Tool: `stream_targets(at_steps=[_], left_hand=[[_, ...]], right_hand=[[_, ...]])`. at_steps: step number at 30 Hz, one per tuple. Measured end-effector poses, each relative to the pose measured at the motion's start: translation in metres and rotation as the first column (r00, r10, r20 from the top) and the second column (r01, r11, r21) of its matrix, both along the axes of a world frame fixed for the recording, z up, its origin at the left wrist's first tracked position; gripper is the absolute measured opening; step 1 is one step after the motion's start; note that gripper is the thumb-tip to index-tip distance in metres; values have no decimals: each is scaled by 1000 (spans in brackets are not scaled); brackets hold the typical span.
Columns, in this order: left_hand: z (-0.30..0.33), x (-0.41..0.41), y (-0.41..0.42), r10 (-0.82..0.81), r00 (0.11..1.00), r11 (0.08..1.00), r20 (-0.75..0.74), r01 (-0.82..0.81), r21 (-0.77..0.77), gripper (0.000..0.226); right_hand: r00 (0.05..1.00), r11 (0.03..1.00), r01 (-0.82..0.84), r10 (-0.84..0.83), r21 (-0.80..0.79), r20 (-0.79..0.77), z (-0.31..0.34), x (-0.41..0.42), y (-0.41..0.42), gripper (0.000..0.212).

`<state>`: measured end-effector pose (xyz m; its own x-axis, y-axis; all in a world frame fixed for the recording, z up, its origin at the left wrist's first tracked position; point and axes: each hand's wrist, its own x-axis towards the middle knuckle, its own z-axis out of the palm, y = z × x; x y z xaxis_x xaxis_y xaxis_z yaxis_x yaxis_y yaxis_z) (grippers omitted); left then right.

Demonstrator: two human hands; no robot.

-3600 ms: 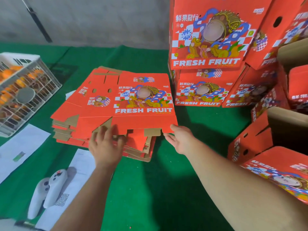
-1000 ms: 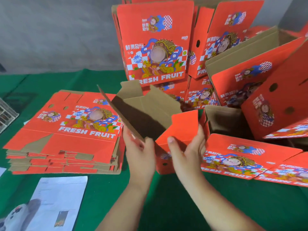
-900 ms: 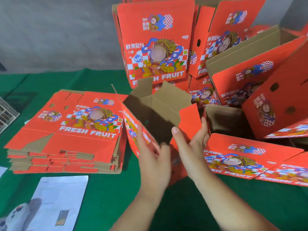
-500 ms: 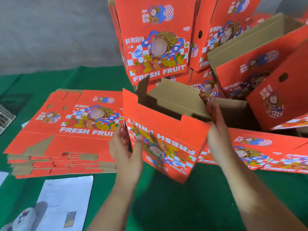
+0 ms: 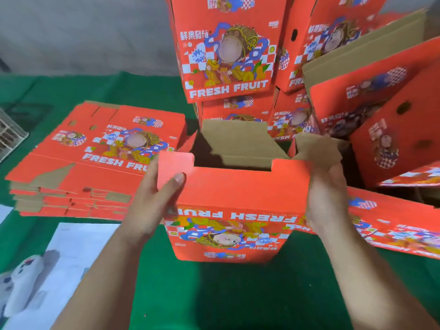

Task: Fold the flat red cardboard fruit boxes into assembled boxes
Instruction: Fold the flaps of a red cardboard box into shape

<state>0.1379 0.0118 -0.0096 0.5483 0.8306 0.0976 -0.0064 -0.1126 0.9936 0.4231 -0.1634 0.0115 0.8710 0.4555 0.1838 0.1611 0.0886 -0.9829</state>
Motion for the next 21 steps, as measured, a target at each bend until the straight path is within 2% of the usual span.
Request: stream_targets(at_steps=[1,4,7,10,12,14,15,16,18,19,21], left_hand=[[-1,-2,-8,42,999,999,22,-42,27,66],[3,-6,-22,152,988,975,-4,-149,166,52],[21,-7,-28,176,983,938,-41,-156,310,26],[32,-14,-24,177,956,938,-235,-91,333,4],[33,-24,-20,169,922,941,-347,-46,336,30],[33,-31,-16,210,876,917,-435,-21,399,35],[33,-31,-16,218,862,903,-458,0,430,33],[30,-31,-16,191,873,903,-449,23,429,30],[28,-28,-23,119,945,944,-306,-12,330,35],[28,-24,-27,114,956,953,-272,-28,301,37],[23,-20,-31,163,952,932,-260,-63,357,45]], right_hand=[[1000,1000,-4,4,11,-13,-1,1,1,20],[992,990,108,-101,94,-76,-4,-8,0,46],[956,947,292,-293,136,-10,-5,-22,-4,35],[937,948,319,-316,5,150,-3,-29,-8,30],[936,957,274,-241,-99,256,-3,-35,-12,21],[925,965,236,-189,-112,329,-1,-43,-17,16],[921,968,212,-152,-134,359,1,-48,-19,24],[923,972,166,-95,-164,372,1,-50,-22,33],[928,977,117,-42,-181,371,-5,-55,-26,37],[932,971,120,-39,-206,360,-6,-59,-28,34],[894,933,204,-54,-296,445,-13,-61,-27,31]])
